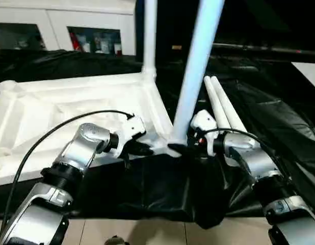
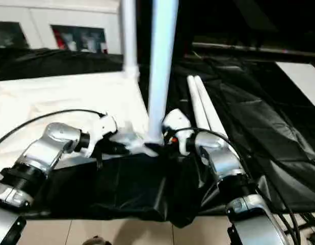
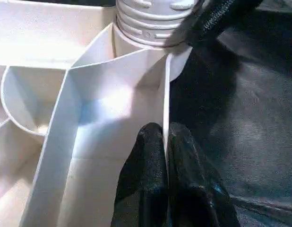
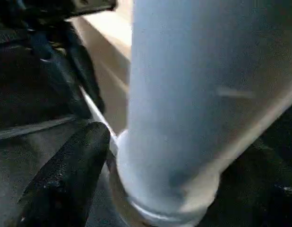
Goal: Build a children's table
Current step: Rotate leg to tighten
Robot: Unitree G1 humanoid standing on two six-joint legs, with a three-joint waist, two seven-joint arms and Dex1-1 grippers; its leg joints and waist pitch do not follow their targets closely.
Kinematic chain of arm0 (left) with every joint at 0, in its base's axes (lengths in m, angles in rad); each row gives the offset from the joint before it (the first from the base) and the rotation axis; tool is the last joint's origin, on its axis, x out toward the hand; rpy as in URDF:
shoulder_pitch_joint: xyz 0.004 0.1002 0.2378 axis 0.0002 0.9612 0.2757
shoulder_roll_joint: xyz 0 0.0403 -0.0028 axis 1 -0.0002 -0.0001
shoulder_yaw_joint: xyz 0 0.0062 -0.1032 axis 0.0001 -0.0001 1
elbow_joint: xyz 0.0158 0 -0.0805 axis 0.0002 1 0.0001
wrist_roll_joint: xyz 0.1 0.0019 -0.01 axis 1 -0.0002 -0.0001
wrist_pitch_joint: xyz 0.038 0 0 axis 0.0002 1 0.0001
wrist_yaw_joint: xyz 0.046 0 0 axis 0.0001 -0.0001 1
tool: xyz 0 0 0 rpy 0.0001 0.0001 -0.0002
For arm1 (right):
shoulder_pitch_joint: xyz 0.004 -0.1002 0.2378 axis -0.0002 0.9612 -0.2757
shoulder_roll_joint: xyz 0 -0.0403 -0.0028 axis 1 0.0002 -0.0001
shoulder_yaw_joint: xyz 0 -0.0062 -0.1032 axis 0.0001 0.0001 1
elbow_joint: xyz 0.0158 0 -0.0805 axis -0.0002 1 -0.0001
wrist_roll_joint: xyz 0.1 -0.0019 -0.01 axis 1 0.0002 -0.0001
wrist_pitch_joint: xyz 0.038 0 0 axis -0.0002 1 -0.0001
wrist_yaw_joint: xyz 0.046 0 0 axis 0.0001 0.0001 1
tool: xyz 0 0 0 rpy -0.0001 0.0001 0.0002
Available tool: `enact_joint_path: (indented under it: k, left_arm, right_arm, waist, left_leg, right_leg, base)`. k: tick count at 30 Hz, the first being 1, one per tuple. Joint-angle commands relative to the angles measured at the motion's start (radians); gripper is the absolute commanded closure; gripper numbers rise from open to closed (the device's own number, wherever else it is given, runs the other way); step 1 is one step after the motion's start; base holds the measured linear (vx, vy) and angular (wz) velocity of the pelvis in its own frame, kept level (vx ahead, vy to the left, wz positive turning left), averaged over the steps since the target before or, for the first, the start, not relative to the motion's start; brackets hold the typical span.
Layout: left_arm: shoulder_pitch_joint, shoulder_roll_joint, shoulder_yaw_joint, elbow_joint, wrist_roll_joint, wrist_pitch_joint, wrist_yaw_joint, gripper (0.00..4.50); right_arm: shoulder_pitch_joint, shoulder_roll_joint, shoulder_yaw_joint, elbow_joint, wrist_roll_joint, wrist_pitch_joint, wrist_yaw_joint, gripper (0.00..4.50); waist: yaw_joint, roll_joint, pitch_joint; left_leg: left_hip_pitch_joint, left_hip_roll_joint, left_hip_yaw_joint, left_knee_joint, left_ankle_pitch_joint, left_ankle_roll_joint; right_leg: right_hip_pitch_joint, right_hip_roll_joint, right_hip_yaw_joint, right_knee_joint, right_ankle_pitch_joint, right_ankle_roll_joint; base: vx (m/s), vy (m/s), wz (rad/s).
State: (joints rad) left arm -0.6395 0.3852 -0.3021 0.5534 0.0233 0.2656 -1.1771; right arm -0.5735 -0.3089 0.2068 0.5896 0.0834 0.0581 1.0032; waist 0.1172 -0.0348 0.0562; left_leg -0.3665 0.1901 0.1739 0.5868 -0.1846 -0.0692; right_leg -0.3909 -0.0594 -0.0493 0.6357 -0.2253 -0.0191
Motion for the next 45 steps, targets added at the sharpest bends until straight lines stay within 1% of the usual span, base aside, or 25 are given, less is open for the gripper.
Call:
enact_joint_path:
  k: [1, 3, 4, 8, 11, 15, 20, 23, 24, 25, 28, 29, 30, 31, 32, 33, 34, 35, 36, 37, 38, 41, 42, 43, 45]
  left_arm:
    - [0.012, -0.021, 0.009, -0.033, -0.059, -0.028, -0.037, 4.5]
    - [0.016, -0.017, 0.01, -0.04, -0.06, -0.024, -0.04, 4.5]
    - [0.016, -0.017, 0.01, -0.041, -0.058, -0.024, -0.041, 4.5]
    - [0.014, -0.02, 0.011, -0.038, -0.055, -0.026, -0.041, 4.5]
    - [0.014, -0.023, 0.012, -0.036, -0.055, -0.027, -0.041, 4.5]
    - [0.016, -0.025, 0.014, -0.035, -0.055, -0.029, -0.04, 4.5]
    - [0.017, -0.027, 0.017, -0.031, -0.056, -0.033, -0.039, 4.5]
    - [0.016, -0.043, 0.037, -0.019, -0.066, -0.042, -0.012, 4.5]
    - [0.01, -0.055, 0.049, -0.008, -0.069, -0.041, 0.014, 4.5]
    - [-0.003, -0.078, 0.067, 0.019, -0.064, -0.036, 0.072, 4.5]
    - [-0.025, -0.114, 0.077, 0.071, -0.036, -0.033, 0.176, 4.5]
    - [-0.033, -0.126, 0.076, 0.091, -0.02, -0.029, 0.219, 4.5]
    - [-0.033, -0.126, 0.076, 0.091, -0.02, -0.029, 0.219, 4.5]
    - [-0.053, -0.157, 0.078, 0.135, 0.01, -0.012, 0.317, 4.5]
    - [-0.065, -0.177, 0.083, 0.156, 0.02, 0.003, 0.372, 4.5]
    - [-0.076, -0.197, 0.089, 0.176, 0.029, 0.016, 0.425, 4.5]
    - [-0.083, -0.21, 0.092, 0.186, 0.032, 0.025, 0.45, 4.5]
    - [-0.096, -0.238, 0.097, 0.207, 0.041, 0.041, 0.503, 4.5]
    - [-0.099, -0.244, 0.098, 0.212, 0.043, 0.044, 0.513, 4.5]
    - [-0.118, -0.276, 0.094, 0.239, 0.056, 0.041, 0.555, 4.5]
    - [-0.12, -0.28, 0.092, 0.242, 0.057, 0.041, 0.559, 4.5]
    - [-0.134, -0.288, 0.077, 0.268, 0.074, 0.001, 0.563, 4.5]
    - [-0.136, -0.288, 0.076, 0.273, 0.076, -0.005, 0.561, 4.5]
    - [-0.135, -0.284, 0.072, 0.273, 0.078, -0.02, 0.547, 4.5]
    - [-0.135, -0.28, 0.071, 0.274, 0.077, -0.02, 0.534, 4.5]
  right_arm:
    - [0.019, -0.024, 0.017, -0.033, 0.006, 0.021, 0.037, 0.8]
    - [0.023, -0.026, 0.019, -0.039, 0.002, 0.025, 0.042, 0.8]
    - [0.022, -0.026, 0.017, -0.039, 0.002, 0.025, 0.041, 1.05]
    - [0.021, -0.015, 0.003, -0.038, 0.009, 0.02, 0.028, 1.19]
    - [0.027, -0.012, 0.005, -0.044, 0.01, 0.027, 0.033, 1.57]
    - [0.036, -0.008, 0.007, -0.053, 0.008, 0.033, 0.032, 1.72]
    - [0.038, -0.002, 0.004, -0.043, 0.005, 0.03, 0.023, 1.74]
    - [0.035, 0.02, -0.016, -0.018, 0.004, 0.049, -0.036, 1.74]
    - [0.026, 0.042, -0.038, 0.011, 0.005, 0.059, -0.093, 1.74]
    - [0.009, 0.083, -0.08, 0.064, 0.016, 0.073, -0.192, 1.75]
    - [-0.013, 0.144, -0.135, 0.126, 0.035, 0.087, -0.321, 1.75]
    - [-0.02, 0.165, -0.147, 0.145, 0.036, 0.092, -0.37, 1.75]
    - [-0.02, 0.165, -0.147, 0.145, 0.036, 0.092, -0.37, 1.75]
    - [-0.036, 0.208, -0.16, 0.186, 0.02, 0.094, -0.488, 1.76]
    - [-0.044, 0.227, -0.16, 0.207, 0.004, 0.083, -0.55, 1.76]
    - [-0.052, 0.245, -0.16, 0.226, -0.011, 0.077, -0.61, 1.76]
    - [-0.058, 0.256, -0.158, 0.238, -0.018, 0.074, -0.632, 1.76]
    - [-0.071, 0.28, -0.153, 0.265, -0.035, 0.063, -0.683, 1.76]
    - [-0.074, 0.285, -0.152, 0.271, -0.04, 0.06, -0.694, 1.76]
    - [-0.097, 0.314, -0.148, 0.313, -0.058, 0.039, -0.729, 1.76]
    - [-0.099, 0.317, -0.147, 0.318, -0.06, 0.037, -0.73, 1.76]
    - [-0.119, 0.329, -0.154, 0.349, -0.056, 0.019, -0.719, 1.76]
    - [-0.123, 0.331, -0.158, 0.354, -0.051, 0.016, -0.716, 1.2]
    - [-0.125, 0.332, -0.164, 0.355, -0.041, 0.006, -0.696, 1.06]
    - [-0.132, 0.336, -0.173, 0.361, -0.031, -0.014, -0.688, 1.04]
  waist:
    - [-0.004, 0.002, -0.062]
    - [-0.003, 0.001, -0.063]
    - [-0.005, 0.001, -0.064]
    - [-0.005, 0.001, -0.064]
    - [-0.006, 0.002, -0.065]
    - [-0.006, 0.0, -0.065]
    - [-0.006, 0.001, -0.065]
    - [-0.008, 0.001, -0.066]
    - [-0.009, 0.001, -0.065]
    - [-0.013, 0.002, -0.063]
    - [-0.02, 0.001, -0.062]
    - [-0.021, 0.002, -0.064]
    - [-0.025, 0.003, -0.062]
    - [-0.027, 0.003, -0.064]
    - [-0.029, 0.001, -0.062]
    - [-0.029, 0.003, -0.062]
    - [-0.03, 0.003, -0.061]
    - [-0.027, 0.001, -0.061]
    - [-0.029, 0.001, -0.059]
    - [-0.026, -0.001, -0.061]
    - [-0.027, -0.001, -0.061]
    - [-0.025, -0.001, -0.059]
    - [-0.024, -0.001, -0.06]
    - [-0.023, -0.001, -0.059]
    - [-0.024, 0.0, -0.059]
  left_leg:
    - [0.014, 0.046, -0.008, -0.064, -0.125, 0.048]
    - [0.012, 0.046, -0.009, -0.063, -0.11, 0.049]
    - [0.011, 0.044, -0.009, -0.063, -0.1, 0.053]
    - [0.011, 0.044, -0.009, -0.062, -0.098, 0.054]
    - [0.012, 0.045, -0.009, -0.062, -0.102, 0.05]
    - [0.011, 0.044, -0.009, -0.061, -0.09, 0.055]
    - [0.012, 0.044, -0.009, -0.06, -0.09, 0.055]
    - [0.011, 0.043, -0.009, -0.061, -0.089, 0.051]
    - [0.011, 0.043, -0.009, -0.062, -0.094, 0.049]
    - [0.012, 0.042, -0.009, -0.063, -0.112, 0.037]
    - [0.014, 0.041, -0.01, -0.067, -0.142, 0.011]
    - [0.014, 0.042, -0.011, -0.067, -0.135, 0.008]
    - [0.012, 0.04, -0.01, -0.066, -0.133, 0.009]
    - [0.012, 0.04, -0.01, -0.066, -0.122, 0.012]
    - [0.012, 0.041, -0.01, -0.067, -0.123, 0.01]
    - [0.015, 0.038, -0.01, -0.067, -0.129, 0.002]
    - [0.015, 0.038, -0.01, -0.068, -0.133, 0.0]
    - [0.016, 0.039, -0.009, -0.068, -0.135, 0.001]
    - [0.017, 0.039, -0.01, -0.07, -0.141, 0.0]
    - [0.016, 0.038, -0.01, -0.069, -0.143, 0.005]
    - [0.016, 0.037, -0.009, -0.07, -0.141, 0.007]
    - [0.016, 0.037, -0.01, -0.071, -0.155, 0.015]
    - [0.015, 0.037, -0.01, -0.07, -0.156, 0.018]
    - [0.014, 0.039, -0.011, -0.072, -0.159, 0.022]
    - [0.014, 0.039, -0.011, -0.072, -0.162, 0.024]
  right_leg:
    - [0.052, -0.087, 0.05, -0.072, -0.005, -0.251]
    - [0.053, -0.086, 0.051, -0.069, 0.015, -0.245]
    - [0.054, -0.086, 0.05, -0.067, 0.027, -0.244]
    - [0.053, -0.086, 0.049, -0.068, 0.019, -0.244]
    - [0.051, -0.084, 0.049, -0.068, 0.016, -0.245]
    - [0.053, -0.085, 0.049, -0.066, 0.03, -0.244]
    - [0.053, -0.085, 0.049, -0.067, 0.029, -0.246]
    - [0.053, -0.084, 0.049, -0.066, 0.028, -0.244]
    - [0.053, -0.085, 0.049, -0.068, 0.02, -0.243]
    - [0.051, -0.086, 0.05, -0.071, -0.014, -0.241]
    - [0.05, -0.086, 0.051, -0.078, -0.086, -0.23]
    - [0.051, -0.087, 0.051, -0.076, -0.081, -0.227]
    - [0.049, -0.085, 0.052, -0.077, -0.076, -0.226]
    - [0.049, -0.086, 0.052, -0.074, -0.058, -0.223]
    - [0.049, -0.086, 0.052, -0.077, -0.059, -0.223]
    - [0.049, -0.086, 0.052, -0.078, -0.079, -0.22]
    - [0.048, -0.086, 0.052, -0.079, -0.088, -0.219]
    - [0.049, -0.087, 0.053, -0.08, -0.092, -0.215]
    - [0.048, -0.088, 0.052, -0.083, -0.103, -0.213]
    - [0.051, -0.089, 0.053, -0.084, -0.107, -0.206]
    - [0.049, -0.088, 0.053, -0.086, -0.107, -0.204]
    - [0.05, -0.089, 0.053, -0.089, -0.132, -0.193]
    - [0.049, -0.089, 0.053, -0.089, -0.133, -0.19]
    - [0.05, -0.091, 0.053, -0.089, -0.133, -0.188]
    - [0.049, -0.09, 0.052, -0.089, -0.134, -0.19]
  base:
    - [0.0, 0.0, 0.0]
    - [0.0, 0.0, 0.0]
    - [0.0, 0.0, 0.0]
    - [0.0, 0.0, 0.0]
    - [0.0, 0.0, 0.0]
    - [0.0, 0.0, 0.0]
    - [0.0, 0.0, 0.0]
    - [0.0, 0.0, 0.0]
    - [0.0, 0.0, 0.0]
    - [0.0, 0.0, 0.0]
    - [0.0, 0.0, 0.0]
    - [0.0, 0.0, 0.0]
    - [0.0, 0.0, 0.0]
    - [0.0, 0.0, 0.0]
    - [0.0, 0.0, 0.0]
    - [0.0, 0.0, 0.0]
    - [0.0, 0.0, 0.0]
    - [0.0, 0.0, 0.0]
    - [0.0, 0.0, 0.0]
    - [0.0, 0.0, 0.0]
    - [0.0, 0.0, 0.0]
    - [0.0, 0.0, 0.0]
    - [0.0, 0.0, 0.0]
    - [0.0, 0.0, 0.0]
    - [0.0, 0.0, 0.0]
